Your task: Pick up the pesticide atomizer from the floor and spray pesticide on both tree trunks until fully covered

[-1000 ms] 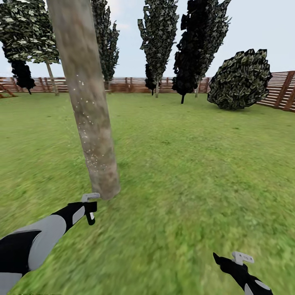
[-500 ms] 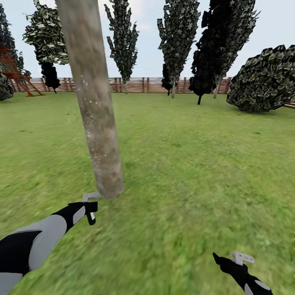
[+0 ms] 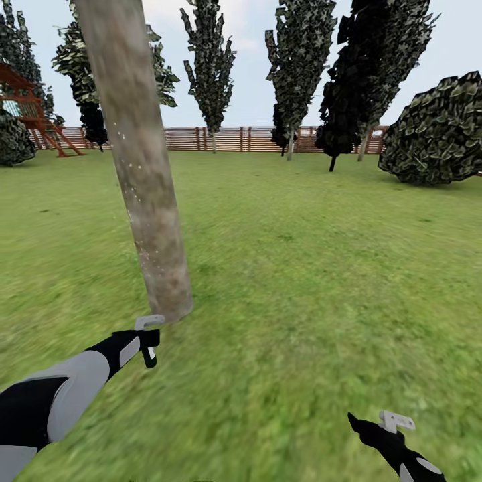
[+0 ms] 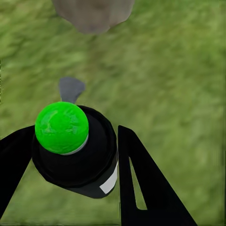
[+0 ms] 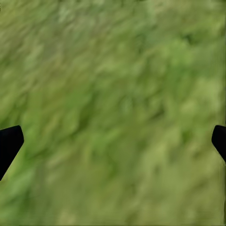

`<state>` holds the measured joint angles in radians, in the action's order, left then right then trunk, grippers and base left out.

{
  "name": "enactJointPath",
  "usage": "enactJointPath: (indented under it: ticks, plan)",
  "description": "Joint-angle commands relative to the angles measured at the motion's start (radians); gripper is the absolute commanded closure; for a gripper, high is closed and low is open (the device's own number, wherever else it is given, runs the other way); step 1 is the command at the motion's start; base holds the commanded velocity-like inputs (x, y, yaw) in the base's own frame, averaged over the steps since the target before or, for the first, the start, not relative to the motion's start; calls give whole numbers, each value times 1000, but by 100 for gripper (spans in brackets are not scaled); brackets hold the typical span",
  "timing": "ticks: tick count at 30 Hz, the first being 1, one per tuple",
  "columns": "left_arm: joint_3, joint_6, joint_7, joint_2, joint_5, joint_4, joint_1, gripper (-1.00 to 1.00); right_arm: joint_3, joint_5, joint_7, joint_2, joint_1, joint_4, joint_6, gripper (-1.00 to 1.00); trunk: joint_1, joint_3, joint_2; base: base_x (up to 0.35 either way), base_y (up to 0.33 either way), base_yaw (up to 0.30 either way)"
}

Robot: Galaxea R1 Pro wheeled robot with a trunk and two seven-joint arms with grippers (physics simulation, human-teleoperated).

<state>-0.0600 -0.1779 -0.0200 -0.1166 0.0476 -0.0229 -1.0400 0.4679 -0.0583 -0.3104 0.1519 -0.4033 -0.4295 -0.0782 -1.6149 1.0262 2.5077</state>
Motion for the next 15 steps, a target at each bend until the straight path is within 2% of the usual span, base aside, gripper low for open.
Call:
enactJointPath:
  ticks: [1, 13, 15]
  plan:
    - [0, 0, 0, 0, 0, 0, 0, 100, 0, 0, 0, 0, 0, 0, 0, -100, 0, 0, 0, 0, -331, 247]
    - [-1, 0, 0, -1, 2, 0, 0, 100, 0, 0, 1, 0, 0, 1, 0, -100, 0, 0, 0, 25, -331, 252]
    - [-1, 0, 0, 4, 1, 0, 0, 100, 0, 0, 1, 0, 0, 2, 0, -100, 0, 0, 0, 53, -153, 248]
